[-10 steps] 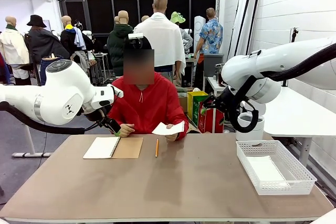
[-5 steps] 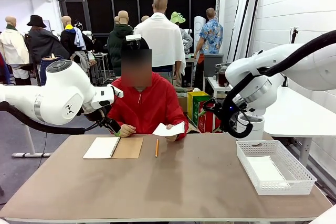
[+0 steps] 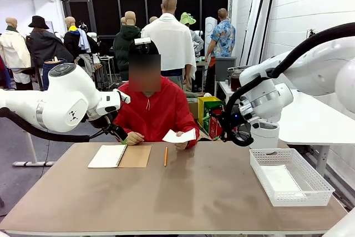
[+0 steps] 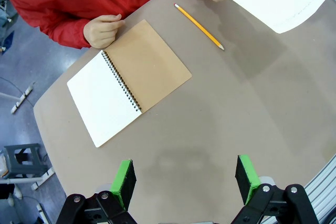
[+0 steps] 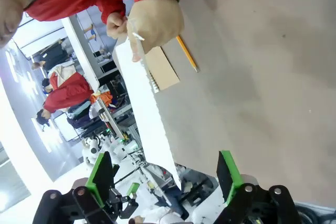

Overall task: Sort the paper based on its condition.
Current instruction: If a person hands you a paper, place it in the Organizing basket , and if it's crumpled, put it in the Trash can.

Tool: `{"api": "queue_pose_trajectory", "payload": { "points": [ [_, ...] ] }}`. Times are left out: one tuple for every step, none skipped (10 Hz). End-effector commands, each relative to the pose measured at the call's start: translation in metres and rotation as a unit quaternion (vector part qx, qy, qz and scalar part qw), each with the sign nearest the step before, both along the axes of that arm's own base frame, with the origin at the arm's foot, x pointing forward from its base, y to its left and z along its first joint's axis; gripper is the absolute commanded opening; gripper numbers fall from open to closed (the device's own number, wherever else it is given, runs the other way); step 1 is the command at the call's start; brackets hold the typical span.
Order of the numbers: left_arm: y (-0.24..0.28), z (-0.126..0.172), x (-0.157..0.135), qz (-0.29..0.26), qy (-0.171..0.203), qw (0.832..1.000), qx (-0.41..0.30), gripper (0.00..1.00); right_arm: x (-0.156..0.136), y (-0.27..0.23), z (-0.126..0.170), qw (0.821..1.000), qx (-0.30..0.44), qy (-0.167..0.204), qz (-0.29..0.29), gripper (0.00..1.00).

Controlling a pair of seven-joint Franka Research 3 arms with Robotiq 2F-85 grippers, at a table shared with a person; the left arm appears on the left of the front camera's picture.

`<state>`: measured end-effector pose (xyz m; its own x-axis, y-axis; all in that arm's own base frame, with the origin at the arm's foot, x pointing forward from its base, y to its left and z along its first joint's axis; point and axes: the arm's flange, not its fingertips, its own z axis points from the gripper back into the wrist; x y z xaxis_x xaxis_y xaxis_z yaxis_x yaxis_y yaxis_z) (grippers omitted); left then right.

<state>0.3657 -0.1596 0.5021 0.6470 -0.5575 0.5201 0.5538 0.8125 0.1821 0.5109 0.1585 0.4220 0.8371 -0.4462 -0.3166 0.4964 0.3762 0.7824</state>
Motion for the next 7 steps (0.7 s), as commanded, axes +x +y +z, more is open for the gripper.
{"api": "queue_pose_trajectory", "payload": {
  "points": [
    [0.001,-0.001,0.001,-0.003,-0.001,1.000,0.000,1.00,0.005,0.004,-0.002,1.000,-0.006,0.006,0.012,1.00],
    [0.001,-0.001,0.001,-0.003,-0.001,1.000,0.000,1.00,0.000,0.000,0.000,1.000,0.000,0.000,0.000,1.00],
    [0.001,-0.001,0.001,-0.003,-0.001,1.000,0.000,1.00,0.000,0.000,0.000,1.000,0.000,0.000,0.000,1.00],
    [0.001,-0.001,0.001,-0.003,-0.001,1.000,0.000,1.00,0.000,0.000,0.000,1.000,0.000,0.000,0.000,1.00],
    [0.001,-0.001,0.001,-0.003,-0.001,1.000,0.000,1.00,0.000,0.000,0.000,1.000,0.000,0.000,0.000,1.00],
    [0.001,-0.001,0.001,-0.003,-0.001,1.000,0.000,1.00,0.002,0.000,-0.001,1.000,-0.001,0.001,0.002,1.00],
    [0.001,-0.001,0.001,-0.003,-0.001,1.000,0.000,1.00,0.011,0.005,-0.009,1.000,0.007,0.010,0.006,1.00]
  ]
}}
